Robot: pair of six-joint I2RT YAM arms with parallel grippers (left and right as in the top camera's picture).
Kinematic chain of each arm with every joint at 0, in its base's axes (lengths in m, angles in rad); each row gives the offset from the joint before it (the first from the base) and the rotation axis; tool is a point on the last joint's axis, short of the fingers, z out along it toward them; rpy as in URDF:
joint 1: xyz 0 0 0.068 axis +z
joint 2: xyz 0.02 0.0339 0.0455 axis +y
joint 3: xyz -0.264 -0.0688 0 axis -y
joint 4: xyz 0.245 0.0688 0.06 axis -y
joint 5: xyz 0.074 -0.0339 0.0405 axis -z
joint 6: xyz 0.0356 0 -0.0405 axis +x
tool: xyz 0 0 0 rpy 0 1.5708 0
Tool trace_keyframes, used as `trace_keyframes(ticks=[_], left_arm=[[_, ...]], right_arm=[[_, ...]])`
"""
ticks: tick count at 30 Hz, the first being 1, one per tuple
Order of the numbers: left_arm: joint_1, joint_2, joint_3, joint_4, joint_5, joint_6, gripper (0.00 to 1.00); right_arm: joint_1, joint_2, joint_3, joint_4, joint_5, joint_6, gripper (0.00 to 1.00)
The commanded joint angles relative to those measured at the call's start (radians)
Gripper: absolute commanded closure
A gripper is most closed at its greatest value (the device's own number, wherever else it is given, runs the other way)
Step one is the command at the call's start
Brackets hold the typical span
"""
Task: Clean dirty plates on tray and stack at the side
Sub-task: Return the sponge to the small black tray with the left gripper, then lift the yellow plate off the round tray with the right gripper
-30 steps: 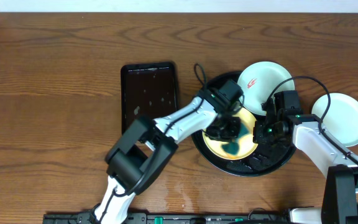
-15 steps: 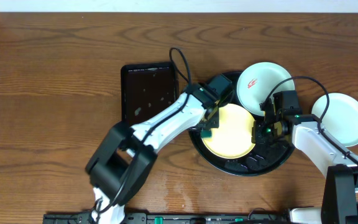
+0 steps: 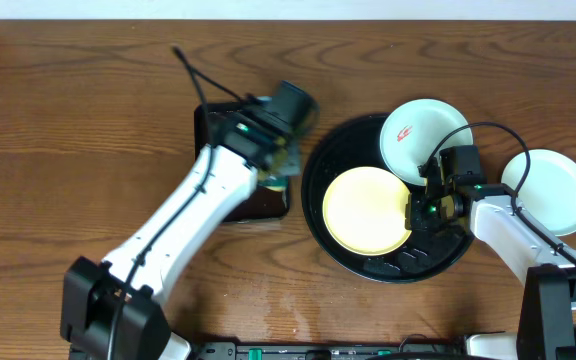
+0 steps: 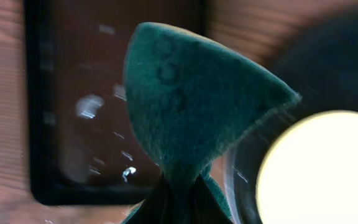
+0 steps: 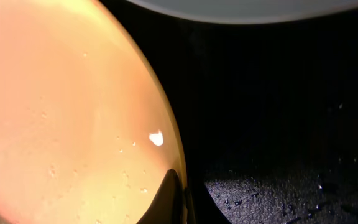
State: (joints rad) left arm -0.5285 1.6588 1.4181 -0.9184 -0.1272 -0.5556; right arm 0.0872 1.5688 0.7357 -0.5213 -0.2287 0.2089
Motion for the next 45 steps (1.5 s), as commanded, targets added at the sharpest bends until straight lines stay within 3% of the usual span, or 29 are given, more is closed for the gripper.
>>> trace_keyframes(ticks=[1, 7, 9, 15, 27, 36, 45], left_arm=[[0.130, 0.056, -0.082, 0.037, -0.019, 0.021, 0.92], [0.224, 0.160, -0.135, 0.143, 0.120, 0.085, 0.90], [0.237, 0.165, -0.135, 0.147, 0.155, 0.086, 0.76], [0.253, 0.062, -0.116, 0.120, 0.232, 0.100, 0.49], [0.253, -0.281, -0.116, 0.032, 0.232, 0.100, 0.19], [0.253, -0.317, -0.116, 0.033, 0.232, 0.099, 0.18], [0.253, -0.317, -0.116, 0.033, 0.232, 0.099, 0.18]], right_arm=[[-0.001, 0.032, -0.029, 0.032, 0.089, -0.016, 0.99], [-0.001, 0.026, -0.017, 0.030, 0.063, -0.015, 0.99], [-0.001, 0.008, -0.010, 0.009, 0.063, -0.014, 0.99], [-0.001, -0.146, -0.005, -0.052, 0.128, -0.010, 0.99], [0.023, -0.511, -0.005, -0.098, 0.325, -0.011, 0.99], [0.073, -0.587, 0.000, -0.080, 0.391, -0.031, 0.99], [0.317, -0.592, 0.043, -0.108, 0.687, -0.076, 0.99]])
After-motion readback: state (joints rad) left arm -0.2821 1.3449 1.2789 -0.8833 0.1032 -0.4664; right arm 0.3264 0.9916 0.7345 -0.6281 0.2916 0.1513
